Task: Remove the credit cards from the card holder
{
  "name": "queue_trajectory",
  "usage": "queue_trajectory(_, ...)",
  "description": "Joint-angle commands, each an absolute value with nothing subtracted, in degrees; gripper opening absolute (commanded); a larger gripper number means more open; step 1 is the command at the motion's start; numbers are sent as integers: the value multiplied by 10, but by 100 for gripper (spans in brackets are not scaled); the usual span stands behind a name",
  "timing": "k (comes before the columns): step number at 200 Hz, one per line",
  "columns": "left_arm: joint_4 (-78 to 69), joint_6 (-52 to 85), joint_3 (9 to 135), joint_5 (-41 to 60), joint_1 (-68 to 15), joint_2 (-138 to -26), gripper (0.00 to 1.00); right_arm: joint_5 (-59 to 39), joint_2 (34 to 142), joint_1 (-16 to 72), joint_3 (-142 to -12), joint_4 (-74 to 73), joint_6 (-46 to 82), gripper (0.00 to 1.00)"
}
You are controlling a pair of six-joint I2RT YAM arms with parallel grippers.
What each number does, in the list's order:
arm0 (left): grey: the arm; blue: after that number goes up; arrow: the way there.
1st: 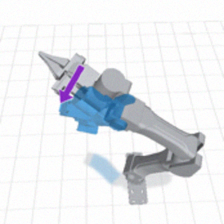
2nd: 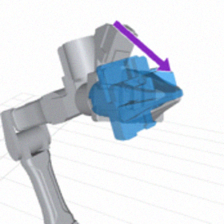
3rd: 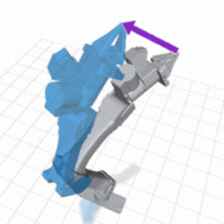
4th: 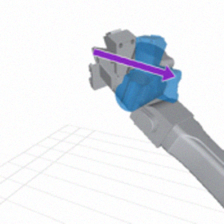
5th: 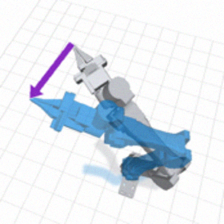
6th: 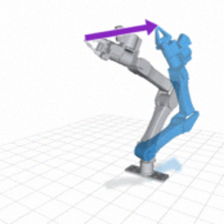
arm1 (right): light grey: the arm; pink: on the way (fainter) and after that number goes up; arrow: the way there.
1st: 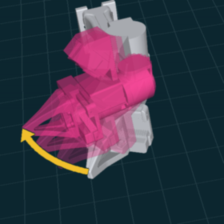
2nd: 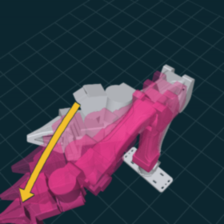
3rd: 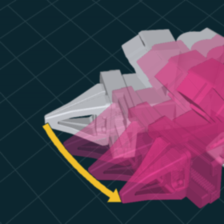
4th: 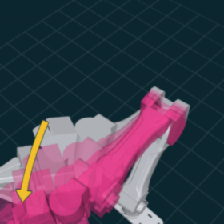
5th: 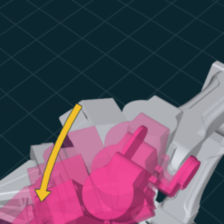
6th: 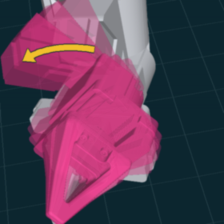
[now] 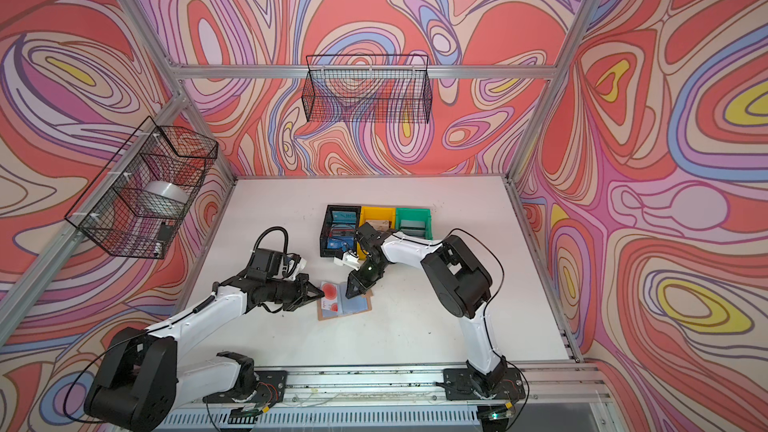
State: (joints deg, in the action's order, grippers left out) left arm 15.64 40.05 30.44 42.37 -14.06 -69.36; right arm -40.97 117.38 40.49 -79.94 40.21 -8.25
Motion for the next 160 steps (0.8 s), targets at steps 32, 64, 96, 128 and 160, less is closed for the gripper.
queue_trajectory(32,215,371,343,433,-133,-665,0,-439,1141,392,-839,462,-109,25)
queue_trajectory(64,170,366,352,475,-132,-668,0,-539,1129,338,-863,505,-113,33)
queue_trajectory(96,134,358,368,510,-132,-676,0,-684,1086,258,-863,515,-131,44)
queue_trajectory(128,42,388,372,565,-132,-671,0,-748,1089,239,-878,545,-159,48)
queue_trajectory(160,-40,421,382,609,-136,-685,0,-770,1117,240,-887,577,-185,50)
